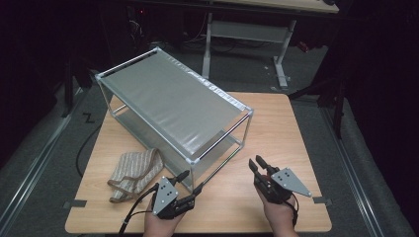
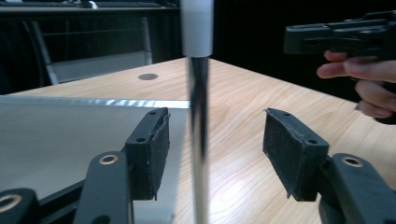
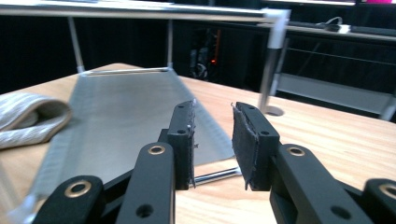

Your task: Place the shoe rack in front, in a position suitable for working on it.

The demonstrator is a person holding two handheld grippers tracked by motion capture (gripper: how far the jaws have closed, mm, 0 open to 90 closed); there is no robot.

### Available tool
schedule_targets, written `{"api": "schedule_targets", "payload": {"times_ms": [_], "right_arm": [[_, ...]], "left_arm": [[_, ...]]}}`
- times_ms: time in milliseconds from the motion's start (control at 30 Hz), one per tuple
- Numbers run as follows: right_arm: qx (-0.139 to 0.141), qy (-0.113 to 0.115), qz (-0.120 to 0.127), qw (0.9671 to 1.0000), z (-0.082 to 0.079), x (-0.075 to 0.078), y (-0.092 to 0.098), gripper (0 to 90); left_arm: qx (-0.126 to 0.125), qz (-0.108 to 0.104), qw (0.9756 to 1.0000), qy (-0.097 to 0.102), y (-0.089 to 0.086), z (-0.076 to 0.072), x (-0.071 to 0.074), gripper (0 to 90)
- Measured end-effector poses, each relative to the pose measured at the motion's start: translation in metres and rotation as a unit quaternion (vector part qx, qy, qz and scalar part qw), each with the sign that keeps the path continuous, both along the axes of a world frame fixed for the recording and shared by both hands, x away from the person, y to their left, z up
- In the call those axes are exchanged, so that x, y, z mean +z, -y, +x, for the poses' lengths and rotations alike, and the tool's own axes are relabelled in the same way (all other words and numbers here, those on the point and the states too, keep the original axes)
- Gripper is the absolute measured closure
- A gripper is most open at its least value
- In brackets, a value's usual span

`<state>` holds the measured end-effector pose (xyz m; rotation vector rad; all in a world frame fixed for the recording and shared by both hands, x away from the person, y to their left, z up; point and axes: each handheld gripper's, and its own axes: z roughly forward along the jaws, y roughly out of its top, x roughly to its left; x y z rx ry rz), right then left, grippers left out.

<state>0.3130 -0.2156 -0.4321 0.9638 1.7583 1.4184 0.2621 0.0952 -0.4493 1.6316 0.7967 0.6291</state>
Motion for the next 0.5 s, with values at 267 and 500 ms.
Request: {"api": "schedule_targets", "payload": {"times_ms": [267, 500], "right_arm": [[-0.036, -0.001, -0.009, 0.9993, 0.025, 0.006, 0.010, 69.3], [-0.043, -0.017, -0.012, 0.9989, 0.046, 0.004, 0.007, 69.1]], "left_arm": [[0.014, 0.006, 0.9998, 0.015, 0.009, 0.008, 0.001, 55.6], [0.027, 0.012, 0.9993, 0.024, 0.010, 0.012, 0.001, 66.0]]}}
